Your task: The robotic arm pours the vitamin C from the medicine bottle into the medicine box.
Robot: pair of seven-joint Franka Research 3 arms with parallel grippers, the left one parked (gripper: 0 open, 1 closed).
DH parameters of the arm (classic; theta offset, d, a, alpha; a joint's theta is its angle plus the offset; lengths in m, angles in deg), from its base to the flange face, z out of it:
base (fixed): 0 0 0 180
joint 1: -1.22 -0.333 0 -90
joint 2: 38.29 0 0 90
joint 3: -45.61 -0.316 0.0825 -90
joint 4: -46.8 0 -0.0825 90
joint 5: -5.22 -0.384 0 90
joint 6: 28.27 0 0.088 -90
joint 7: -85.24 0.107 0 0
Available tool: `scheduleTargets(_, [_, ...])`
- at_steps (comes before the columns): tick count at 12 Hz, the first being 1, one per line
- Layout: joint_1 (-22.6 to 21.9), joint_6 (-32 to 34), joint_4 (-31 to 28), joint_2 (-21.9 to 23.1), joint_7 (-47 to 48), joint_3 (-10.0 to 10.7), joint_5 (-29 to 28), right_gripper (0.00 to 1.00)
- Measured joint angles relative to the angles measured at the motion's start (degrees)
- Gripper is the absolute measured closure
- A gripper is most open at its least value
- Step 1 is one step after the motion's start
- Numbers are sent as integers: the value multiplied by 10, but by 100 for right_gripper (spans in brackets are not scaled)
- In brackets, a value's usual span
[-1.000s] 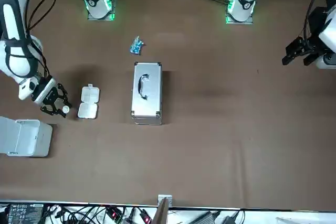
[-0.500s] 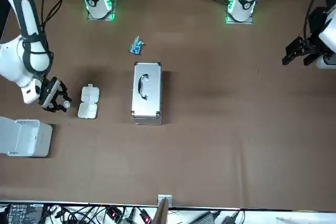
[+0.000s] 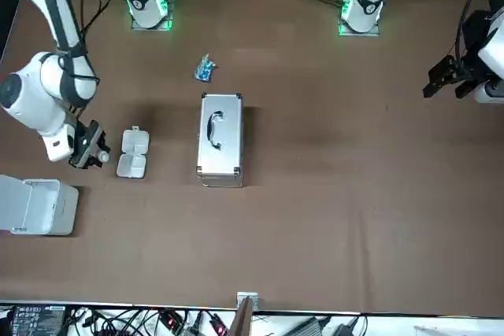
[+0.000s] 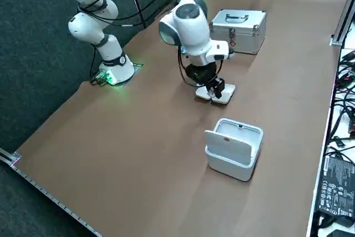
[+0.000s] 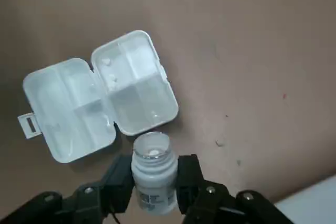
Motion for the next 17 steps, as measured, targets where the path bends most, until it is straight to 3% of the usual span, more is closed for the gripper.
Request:
scheduleTargets(3, [-8,0,2,1,94,-13,95,54])
scheduleTargets(6, [-11,6,2,1,128,-26,150,54])
scheduleTargets(11, [-13,32,2,1,207,-62,301,54])
scheduleTargets(14, [-22,40,1,0,248,-67,378,54])
scheduleTargets(17, [-28,56,1,-9,295,-69,421,54])
